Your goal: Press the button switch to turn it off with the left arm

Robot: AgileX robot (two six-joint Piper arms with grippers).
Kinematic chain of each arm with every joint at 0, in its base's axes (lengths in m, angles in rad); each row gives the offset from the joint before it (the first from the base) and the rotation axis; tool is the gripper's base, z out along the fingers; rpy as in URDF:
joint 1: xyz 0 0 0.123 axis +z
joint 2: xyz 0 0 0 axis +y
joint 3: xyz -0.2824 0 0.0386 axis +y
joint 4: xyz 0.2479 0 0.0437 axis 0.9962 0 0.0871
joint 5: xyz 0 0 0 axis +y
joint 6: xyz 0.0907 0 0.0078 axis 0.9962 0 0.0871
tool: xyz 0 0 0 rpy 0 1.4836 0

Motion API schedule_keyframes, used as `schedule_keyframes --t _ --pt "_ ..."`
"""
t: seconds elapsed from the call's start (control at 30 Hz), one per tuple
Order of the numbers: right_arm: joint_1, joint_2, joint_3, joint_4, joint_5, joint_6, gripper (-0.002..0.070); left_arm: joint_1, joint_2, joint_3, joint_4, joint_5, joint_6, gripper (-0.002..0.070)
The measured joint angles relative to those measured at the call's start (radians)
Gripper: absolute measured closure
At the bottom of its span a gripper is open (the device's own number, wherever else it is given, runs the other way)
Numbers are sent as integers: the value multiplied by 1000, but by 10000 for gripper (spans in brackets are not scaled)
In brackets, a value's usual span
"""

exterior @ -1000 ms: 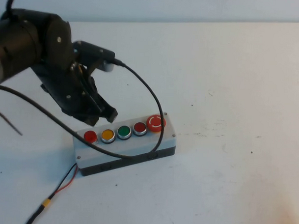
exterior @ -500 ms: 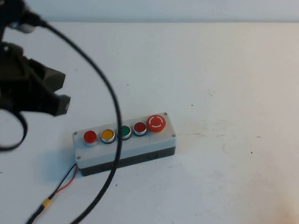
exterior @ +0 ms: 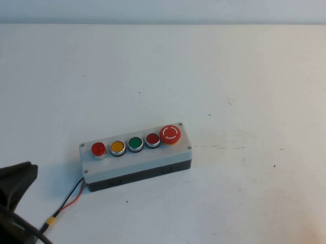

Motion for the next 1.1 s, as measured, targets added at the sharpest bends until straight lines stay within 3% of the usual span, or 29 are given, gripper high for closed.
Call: schedule_keyframes --t 0.17,0.37,0.63,0.83,1.1 --pt "0 0 0 0 0 0 692 0 -32 85 60 -102 0 677" --pt "0 0 0 0 0 0 692 9 -161 243 77 -371 7 677" --pt "0 0 0 0 0 0 692 211 -440 444 66 -523 2 677" --pt "0 0 0 0 0 0 692 291 -536 487 66 -448 -50 677" --pt "0 0 0 0 0 0 692 295 -538 488 66 -78 -129 677"
